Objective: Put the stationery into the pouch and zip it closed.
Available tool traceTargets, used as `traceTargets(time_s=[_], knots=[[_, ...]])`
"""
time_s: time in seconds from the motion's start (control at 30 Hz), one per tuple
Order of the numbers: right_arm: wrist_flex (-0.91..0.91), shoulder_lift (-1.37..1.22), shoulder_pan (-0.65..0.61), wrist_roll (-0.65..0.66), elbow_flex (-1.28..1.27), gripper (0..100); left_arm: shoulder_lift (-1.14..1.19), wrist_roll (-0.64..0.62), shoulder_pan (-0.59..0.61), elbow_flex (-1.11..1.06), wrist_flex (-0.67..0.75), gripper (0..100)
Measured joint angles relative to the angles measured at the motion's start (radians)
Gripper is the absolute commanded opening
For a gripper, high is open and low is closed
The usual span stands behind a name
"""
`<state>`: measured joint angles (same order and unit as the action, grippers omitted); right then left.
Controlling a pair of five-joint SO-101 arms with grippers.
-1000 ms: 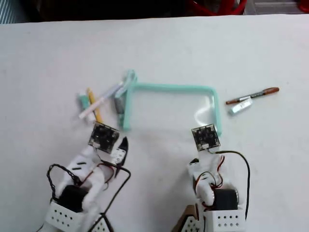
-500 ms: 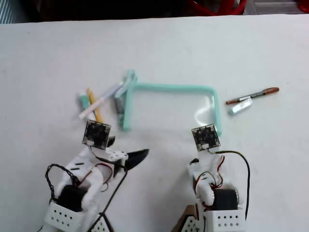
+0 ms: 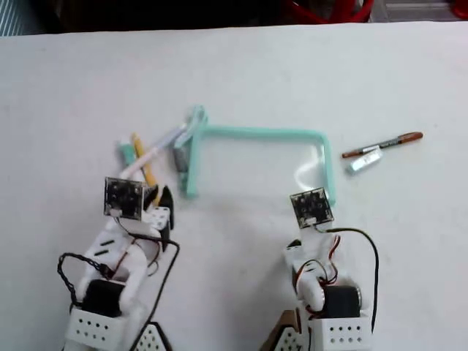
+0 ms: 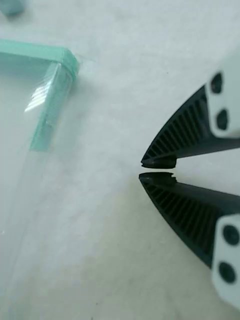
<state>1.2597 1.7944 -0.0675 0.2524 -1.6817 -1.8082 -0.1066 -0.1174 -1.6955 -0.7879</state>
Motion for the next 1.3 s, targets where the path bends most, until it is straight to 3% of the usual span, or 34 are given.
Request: traceTargets(time_s=[0.13,0.23,0.33,0.8,0.93,1.1,1.2,1.3], knots=[[0.0,0.0,0.0,0.0,0.0,2.7,0.0,-0.006,0.012,0.0,0.0,33],[0.0,0.0,0.0,0.0,0.0,2.7,0.0,-0.097,0.012,0.0,-0.009,43],[0.0,0.0,0.0,0.0,0.0,2.7,0.0,-0.169,0.012,0.0,-0.032,43],[0.0,0.0,0.0,0.0,0.0,2.7,0.0,-0.186,0.051,0.0,-0.014,40],[0.0,0.0,0.0,0.0,0.0,2.7,0.0,-0.198,0.101,0.0,0.026,30],[0.0,0.0,0.0,0.0,0.0,2.7,0.0,-0.213,0.146,0.0,0.063,2],[0.0,0.0,0.0,0.0,0.0,2.7,0.0,-0.213,0.181,0.0,0.083,6],[0.0,0.0,0.0,0.0,0.0,2.7,0.0,-0.213,0.222,0.0,0.114,4]])
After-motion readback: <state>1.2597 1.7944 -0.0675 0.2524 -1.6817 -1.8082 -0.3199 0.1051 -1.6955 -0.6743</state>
